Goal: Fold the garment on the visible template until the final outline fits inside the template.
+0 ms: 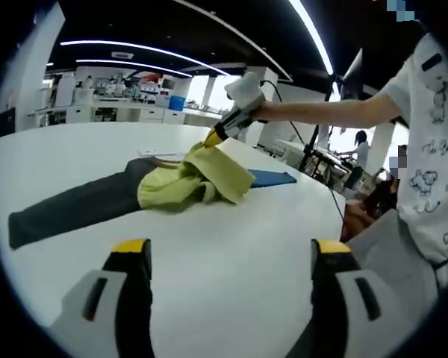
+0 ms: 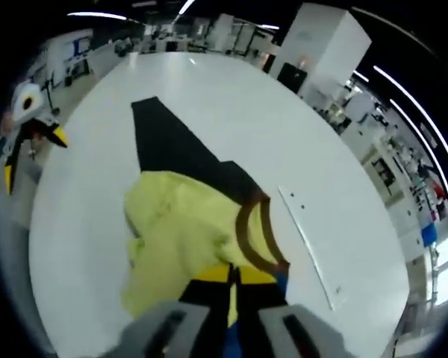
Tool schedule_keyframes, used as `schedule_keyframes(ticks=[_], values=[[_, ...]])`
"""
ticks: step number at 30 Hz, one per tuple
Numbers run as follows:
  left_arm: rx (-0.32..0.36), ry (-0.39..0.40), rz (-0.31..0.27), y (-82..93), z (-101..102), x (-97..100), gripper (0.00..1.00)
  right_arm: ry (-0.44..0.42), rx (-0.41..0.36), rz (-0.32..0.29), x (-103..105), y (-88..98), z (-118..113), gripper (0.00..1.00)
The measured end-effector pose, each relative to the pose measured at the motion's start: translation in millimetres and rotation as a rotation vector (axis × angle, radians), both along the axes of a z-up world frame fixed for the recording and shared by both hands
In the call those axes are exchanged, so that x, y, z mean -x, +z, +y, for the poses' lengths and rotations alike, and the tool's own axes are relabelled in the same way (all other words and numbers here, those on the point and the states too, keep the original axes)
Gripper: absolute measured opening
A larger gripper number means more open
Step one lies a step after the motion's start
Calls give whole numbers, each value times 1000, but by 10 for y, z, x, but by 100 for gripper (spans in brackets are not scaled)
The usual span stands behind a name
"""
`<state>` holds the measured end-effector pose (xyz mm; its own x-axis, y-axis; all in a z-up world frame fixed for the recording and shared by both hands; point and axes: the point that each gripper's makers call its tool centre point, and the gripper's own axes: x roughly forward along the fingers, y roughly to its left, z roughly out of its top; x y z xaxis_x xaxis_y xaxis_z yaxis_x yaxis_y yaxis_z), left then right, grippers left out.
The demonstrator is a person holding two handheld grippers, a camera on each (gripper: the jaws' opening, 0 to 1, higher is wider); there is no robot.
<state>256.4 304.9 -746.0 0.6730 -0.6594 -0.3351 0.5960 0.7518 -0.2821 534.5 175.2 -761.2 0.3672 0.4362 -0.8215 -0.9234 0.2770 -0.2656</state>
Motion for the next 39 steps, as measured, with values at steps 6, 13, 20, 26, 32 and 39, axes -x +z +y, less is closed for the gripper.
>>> schedule_keyframes(ticks=[6,13,20,26,32,39], values=[[5,9,5,-11,15,-31,85,-30,26,4,-159,-202,-28,0],[10,14,13,-35,8,-55,84,-56,36,24,-229,-355,-51,0],[14,18,18,-53,-2,-54,84,-62,27,39,-207,-394,-74,0],[10,15,23,-61,-9,-26,85,-53,22,55,-197,-414,-84,0],[9,10,25,-65,-34,-19,85,-41,18,64,-129,-398,-132,11],[12,0,23,-54,-82,-19,85,-19,0,42,-121,-358,-151,38]])
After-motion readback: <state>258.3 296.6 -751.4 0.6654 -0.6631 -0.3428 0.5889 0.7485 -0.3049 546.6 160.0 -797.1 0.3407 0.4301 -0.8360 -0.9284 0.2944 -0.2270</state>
